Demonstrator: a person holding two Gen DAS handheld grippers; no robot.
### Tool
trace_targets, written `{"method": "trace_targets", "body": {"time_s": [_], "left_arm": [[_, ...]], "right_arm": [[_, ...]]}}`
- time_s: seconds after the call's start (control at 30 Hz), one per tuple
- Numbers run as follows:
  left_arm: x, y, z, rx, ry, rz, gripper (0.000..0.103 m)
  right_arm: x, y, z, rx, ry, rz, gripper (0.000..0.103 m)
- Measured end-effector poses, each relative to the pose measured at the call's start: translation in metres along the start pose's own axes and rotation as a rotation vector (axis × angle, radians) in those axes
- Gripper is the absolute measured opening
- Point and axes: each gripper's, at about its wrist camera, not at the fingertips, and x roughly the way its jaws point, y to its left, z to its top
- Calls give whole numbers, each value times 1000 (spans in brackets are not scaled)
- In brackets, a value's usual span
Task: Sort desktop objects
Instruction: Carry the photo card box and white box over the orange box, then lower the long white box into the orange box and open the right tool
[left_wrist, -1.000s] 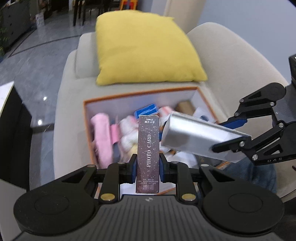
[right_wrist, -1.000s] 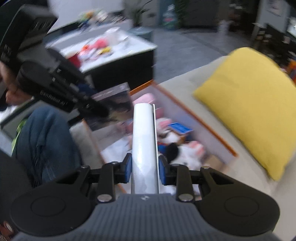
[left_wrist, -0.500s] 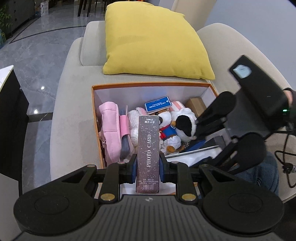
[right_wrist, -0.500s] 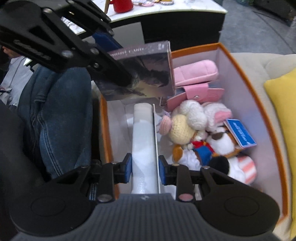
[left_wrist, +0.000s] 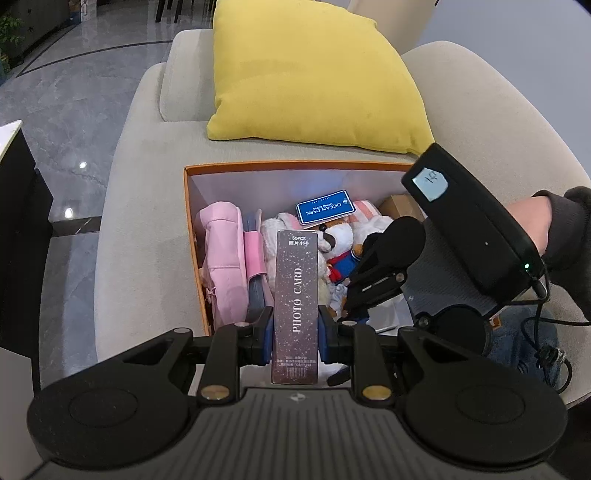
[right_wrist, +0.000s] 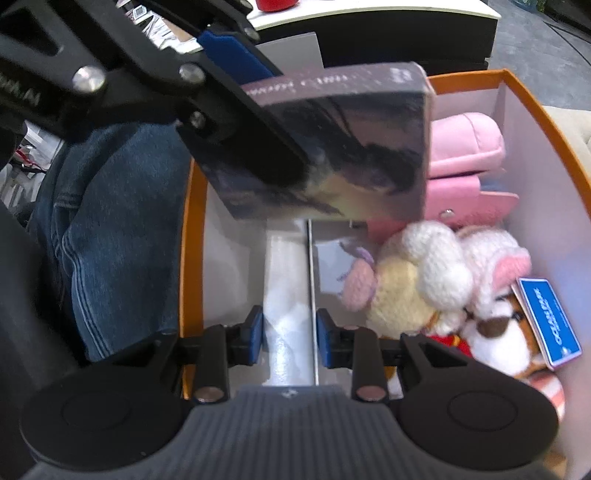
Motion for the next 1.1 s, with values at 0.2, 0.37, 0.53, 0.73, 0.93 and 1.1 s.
{"method": "trace_targets", "body": {"time_s": [0.2, 0.37, 0.53, 0.73, 0.93, 1.1], "left_arm": [[5, -7, 2, 14, 16, -5, 26], [5, -18, 5, 31, 14, -30, 26], [14, -42, 14, 24, 15, -122, 26], [49, -76, 15, -30, 82, -227, 26], [89, -90, 2, -125, 167, -196, 26], [109, -97, -3, -180, 168, -148, 26]], "right_arm": [[-11, 0, -3, 50, -44, 49, 37], [-38, 5, -15, 79, -84, -20, 36], [-92, 12, -55, 194, -141, -166, 37], [-148, 30, -113, 357, -245, -323, 37], [-162, 39, -138, 455, -334, -408, 37], [-166, 38, -147, 477, -357, -461, 37]]}}
